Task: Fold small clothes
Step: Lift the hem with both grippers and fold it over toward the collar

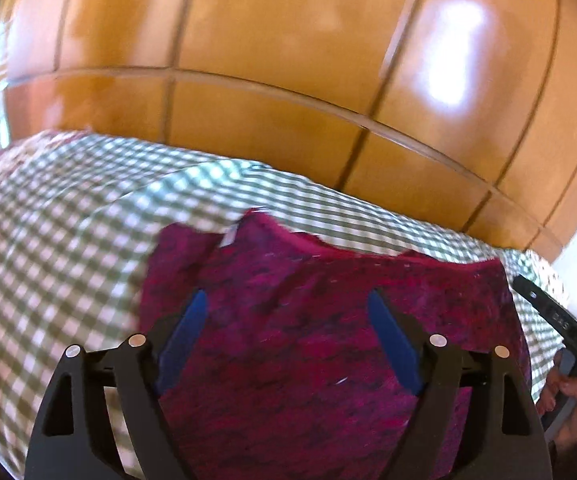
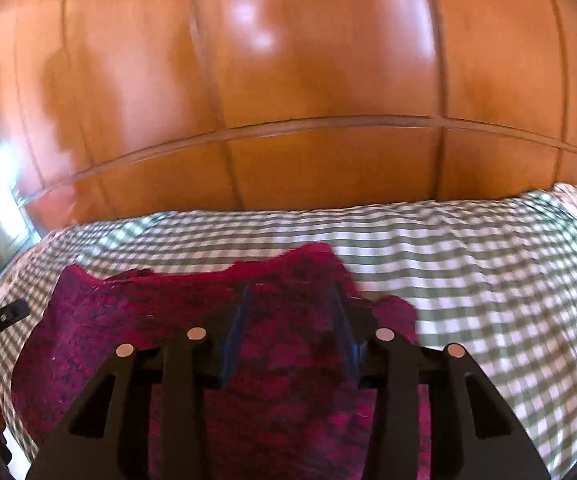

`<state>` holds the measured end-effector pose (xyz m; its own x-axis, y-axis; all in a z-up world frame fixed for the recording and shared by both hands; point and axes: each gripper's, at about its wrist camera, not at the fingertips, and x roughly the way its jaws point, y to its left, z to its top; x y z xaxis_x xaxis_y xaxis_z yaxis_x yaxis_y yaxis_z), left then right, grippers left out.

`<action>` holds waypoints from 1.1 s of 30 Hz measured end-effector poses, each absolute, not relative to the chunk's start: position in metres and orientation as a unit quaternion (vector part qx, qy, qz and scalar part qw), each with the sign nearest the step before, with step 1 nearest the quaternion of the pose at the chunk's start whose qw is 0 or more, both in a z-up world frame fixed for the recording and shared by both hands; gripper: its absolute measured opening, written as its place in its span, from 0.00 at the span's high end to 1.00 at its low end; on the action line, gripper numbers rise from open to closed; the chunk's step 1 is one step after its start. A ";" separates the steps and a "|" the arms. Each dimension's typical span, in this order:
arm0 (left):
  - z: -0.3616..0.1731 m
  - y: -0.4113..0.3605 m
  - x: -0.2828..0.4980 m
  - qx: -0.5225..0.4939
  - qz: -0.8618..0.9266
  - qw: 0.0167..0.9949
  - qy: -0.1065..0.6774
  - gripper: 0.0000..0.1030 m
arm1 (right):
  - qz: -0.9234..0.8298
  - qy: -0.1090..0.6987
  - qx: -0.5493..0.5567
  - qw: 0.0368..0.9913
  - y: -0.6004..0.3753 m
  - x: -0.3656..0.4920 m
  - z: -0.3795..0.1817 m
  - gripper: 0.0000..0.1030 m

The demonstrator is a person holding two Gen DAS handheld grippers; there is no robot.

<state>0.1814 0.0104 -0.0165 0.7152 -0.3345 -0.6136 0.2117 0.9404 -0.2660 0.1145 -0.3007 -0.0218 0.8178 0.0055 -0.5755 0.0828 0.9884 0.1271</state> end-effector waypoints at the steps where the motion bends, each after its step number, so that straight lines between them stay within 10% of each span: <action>1: -0.017 0.003 0.185 -0.078 -0.153 0.921 0.348 0.21 | -0.019 0.310 0.069 0.948 -0.297 0.120 -0.025 0.62; 33: -0.073 -0.015 0.208 -0.057 -0.134 0.924 0.353 0.11 | -0.057 0.337 0.096 0.935 -0.325 0.156 -0.086 0.75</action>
<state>0.2077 -0.0148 -0.0733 0.7147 -0.2877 -0.6375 0.2066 0.9576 -0.2006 0.1563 -0.3254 -0.0855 0.7661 -0.0414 -0.6414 0.1705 0.9753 0.1407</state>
